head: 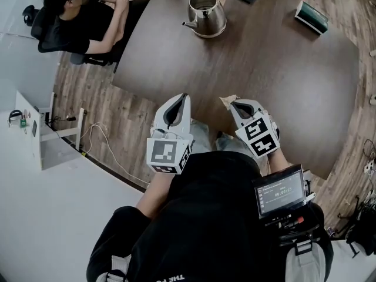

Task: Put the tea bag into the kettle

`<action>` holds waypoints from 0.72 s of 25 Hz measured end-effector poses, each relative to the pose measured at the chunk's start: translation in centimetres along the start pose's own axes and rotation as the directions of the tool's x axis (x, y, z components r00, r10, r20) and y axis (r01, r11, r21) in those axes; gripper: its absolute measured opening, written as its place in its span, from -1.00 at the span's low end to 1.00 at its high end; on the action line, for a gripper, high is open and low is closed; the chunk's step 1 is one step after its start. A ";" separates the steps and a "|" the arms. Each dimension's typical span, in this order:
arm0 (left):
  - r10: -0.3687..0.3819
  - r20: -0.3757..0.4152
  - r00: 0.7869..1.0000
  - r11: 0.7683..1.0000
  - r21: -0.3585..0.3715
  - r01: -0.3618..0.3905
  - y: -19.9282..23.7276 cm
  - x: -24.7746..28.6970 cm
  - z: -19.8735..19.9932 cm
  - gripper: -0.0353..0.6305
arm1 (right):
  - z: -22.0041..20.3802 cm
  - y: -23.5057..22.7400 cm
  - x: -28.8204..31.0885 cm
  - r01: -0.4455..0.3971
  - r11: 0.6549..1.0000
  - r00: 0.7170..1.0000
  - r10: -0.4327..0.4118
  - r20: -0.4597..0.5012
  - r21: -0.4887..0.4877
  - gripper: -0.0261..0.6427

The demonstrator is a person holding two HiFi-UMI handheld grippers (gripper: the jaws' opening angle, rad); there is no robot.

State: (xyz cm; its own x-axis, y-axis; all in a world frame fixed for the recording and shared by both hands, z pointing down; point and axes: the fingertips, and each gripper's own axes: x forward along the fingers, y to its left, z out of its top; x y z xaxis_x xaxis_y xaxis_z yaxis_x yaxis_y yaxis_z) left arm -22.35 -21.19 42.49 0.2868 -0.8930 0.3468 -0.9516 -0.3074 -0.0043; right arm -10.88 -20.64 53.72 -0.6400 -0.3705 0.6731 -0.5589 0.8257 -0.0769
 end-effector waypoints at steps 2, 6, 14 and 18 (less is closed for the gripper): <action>-0.001 0.006 1.000 1.000 0.002 0.001 0.2 0.2 0.3 -0.88 | 1.2 -0.5 -0.4 0.007 1.000 0.999 -0.007 0.031 0.012 -0.90; -0.004 0.017 1.000 1.000 0.012 0.004 0.7 0.5 0.9 -0.88 | 3.3 -1.8 -1.1 0.028 0.999 0.997 -0.030 0.077 0.032 -0.90; -0.024 0.045 0.999 0.999 0.025 0.022 2.4 1.5 3.0 -0.88 | 6.9 -4.8 -2.2 0.097 0.994 0.987 -0.103 0.123 0.054 -0.90; -0.044 0.054 0.998 0.999 0.033 0.042 3.9 1.9 3.8 -0.88 | 9.0 -5.5 -2.4 0.125 0.989 0.980 -0.136 0.146 0.081 -0.90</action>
State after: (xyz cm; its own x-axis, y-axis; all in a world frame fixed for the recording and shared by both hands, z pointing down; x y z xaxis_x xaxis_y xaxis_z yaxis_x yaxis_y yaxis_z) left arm -25.05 -25.32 39.56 0.3340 -0.8951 0.2953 -0.9345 -0.3555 -0.0206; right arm -11.03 -28.16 45.92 -0.6283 -0.5373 0.5627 -0.6752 0.7359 -0.0512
